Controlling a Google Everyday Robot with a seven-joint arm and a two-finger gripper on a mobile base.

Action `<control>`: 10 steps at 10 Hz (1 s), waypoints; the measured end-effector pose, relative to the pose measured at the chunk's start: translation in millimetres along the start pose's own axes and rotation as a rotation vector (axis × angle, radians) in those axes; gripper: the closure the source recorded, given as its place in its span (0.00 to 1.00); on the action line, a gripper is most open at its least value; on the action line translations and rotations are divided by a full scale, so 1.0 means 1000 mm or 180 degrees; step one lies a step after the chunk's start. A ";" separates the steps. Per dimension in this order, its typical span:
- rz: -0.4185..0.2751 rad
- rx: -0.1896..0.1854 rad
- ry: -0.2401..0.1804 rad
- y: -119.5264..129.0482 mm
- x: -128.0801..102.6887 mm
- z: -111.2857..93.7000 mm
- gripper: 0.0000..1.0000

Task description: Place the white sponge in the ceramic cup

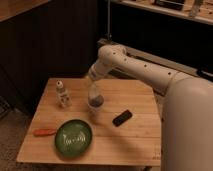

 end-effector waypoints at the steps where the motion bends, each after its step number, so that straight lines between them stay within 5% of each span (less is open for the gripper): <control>1: -0.0001 0.0005 -0.0004 0.000 0.000 0.001 0.87; 10: -0.0015 0.0096 -0.0067 -0.006 -0.007 0.004 0.87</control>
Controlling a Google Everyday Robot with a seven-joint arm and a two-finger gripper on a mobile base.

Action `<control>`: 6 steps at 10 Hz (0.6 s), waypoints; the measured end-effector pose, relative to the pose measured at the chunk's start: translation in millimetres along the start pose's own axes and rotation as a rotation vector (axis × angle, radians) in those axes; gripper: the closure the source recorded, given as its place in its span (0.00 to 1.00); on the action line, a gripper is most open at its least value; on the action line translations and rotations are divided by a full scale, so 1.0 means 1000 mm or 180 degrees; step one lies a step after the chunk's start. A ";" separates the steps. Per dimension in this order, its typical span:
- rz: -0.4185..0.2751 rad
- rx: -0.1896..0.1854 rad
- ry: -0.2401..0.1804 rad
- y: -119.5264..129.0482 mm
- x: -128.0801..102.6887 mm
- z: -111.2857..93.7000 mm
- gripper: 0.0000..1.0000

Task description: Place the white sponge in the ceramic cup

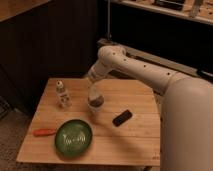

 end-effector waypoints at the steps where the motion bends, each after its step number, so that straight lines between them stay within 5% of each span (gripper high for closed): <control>1: -0.0003 0.0013 -0.0007 -0.001 -0.001 0.001 0.86; 4: -0.0012 0.0013 -0.0005 -0.002 -0.002 0.001 0.60; 6: -0.0008 0.0030 -0.0014 -0.004 -0.003 0.003 0.54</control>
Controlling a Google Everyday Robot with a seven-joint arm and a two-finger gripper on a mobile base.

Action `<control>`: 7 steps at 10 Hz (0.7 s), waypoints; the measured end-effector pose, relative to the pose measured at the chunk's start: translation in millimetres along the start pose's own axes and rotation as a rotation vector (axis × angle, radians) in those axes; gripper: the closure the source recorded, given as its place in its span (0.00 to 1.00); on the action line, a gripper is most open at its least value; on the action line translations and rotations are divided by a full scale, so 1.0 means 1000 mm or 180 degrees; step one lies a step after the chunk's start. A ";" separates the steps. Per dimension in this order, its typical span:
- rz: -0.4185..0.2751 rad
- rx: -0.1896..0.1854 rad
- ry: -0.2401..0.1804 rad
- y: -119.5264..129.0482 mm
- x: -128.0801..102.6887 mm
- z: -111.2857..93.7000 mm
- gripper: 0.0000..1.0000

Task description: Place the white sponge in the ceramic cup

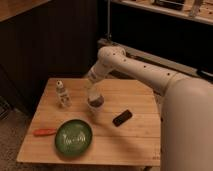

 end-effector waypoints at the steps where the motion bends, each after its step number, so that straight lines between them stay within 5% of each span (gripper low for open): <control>1: -0.0007 0.0003 -0.0004 0.000 -0.001 0.000 0.54; 5: -0.0030 0.0025 -0.0020 -0.003 -0.004 0.003 0.52; 7: -0.0038 0.0025 -0.0021 -0.004 -0.005 0.004 0.38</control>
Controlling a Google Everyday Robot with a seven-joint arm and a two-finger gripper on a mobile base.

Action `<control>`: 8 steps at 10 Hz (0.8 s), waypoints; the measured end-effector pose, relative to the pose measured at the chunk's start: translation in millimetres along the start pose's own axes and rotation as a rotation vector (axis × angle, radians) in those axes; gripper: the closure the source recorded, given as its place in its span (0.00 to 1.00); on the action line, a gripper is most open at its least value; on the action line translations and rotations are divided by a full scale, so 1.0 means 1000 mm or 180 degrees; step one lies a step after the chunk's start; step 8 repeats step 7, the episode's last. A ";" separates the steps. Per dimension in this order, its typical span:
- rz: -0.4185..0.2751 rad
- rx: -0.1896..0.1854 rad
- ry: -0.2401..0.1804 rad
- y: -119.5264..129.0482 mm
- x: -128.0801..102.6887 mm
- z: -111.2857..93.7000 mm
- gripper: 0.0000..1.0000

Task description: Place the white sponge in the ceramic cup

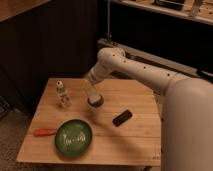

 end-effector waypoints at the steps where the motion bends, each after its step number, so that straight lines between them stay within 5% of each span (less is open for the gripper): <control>1: -0.0005 0.0002 -0.0002 0.000 -0.001 0.000 0.27; 8: 0.0010 0.0038 0.0013 0.007 -0.008 0.014 0.01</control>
